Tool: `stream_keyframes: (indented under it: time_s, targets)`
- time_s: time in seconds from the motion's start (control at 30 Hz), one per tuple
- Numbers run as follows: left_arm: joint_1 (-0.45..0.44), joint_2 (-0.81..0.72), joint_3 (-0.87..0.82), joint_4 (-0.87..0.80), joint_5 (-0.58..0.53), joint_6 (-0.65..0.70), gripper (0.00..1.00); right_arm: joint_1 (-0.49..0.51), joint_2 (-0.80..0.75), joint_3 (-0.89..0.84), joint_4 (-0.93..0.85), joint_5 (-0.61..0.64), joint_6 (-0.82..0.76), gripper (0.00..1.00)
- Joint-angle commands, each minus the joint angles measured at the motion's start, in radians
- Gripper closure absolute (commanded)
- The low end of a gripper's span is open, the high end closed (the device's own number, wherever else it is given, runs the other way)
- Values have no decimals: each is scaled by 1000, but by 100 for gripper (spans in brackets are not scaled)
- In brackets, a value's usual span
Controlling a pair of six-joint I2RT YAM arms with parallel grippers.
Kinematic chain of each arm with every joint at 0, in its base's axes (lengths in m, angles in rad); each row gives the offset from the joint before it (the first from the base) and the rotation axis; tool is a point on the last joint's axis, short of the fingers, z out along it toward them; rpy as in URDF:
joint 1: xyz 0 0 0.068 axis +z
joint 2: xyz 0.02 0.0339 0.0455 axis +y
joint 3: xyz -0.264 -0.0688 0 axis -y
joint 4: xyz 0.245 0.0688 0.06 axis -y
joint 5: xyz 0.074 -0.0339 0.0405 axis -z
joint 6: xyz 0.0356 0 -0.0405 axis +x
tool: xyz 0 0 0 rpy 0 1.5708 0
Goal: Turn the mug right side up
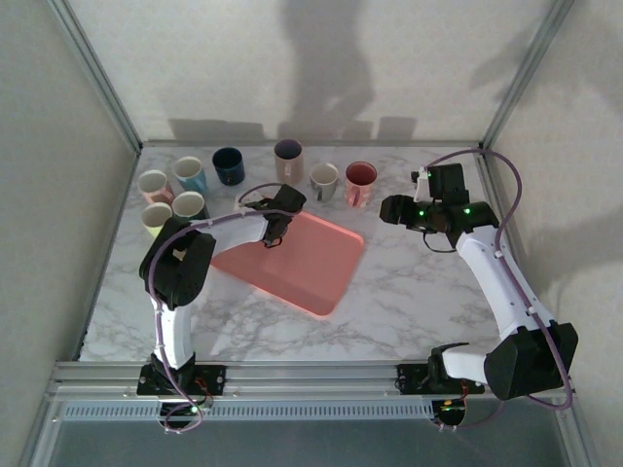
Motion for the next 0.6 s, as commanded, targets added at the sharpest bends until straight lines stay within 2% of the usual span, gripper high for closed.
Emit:
stream_keyframes:
  time_s: [0.0,0.4,0.57]
  targets:
    - [15,1,16,-37,-8,-16,74,3,-20,-7,2,24,-22,31]
    - [6,-66,7,-43,8,48,99,-3,-30,-4,-5,19,-12,31]
    - [-11,-141,1,-52,30,71,100,-4,-48,-26,0,-20,1,30]
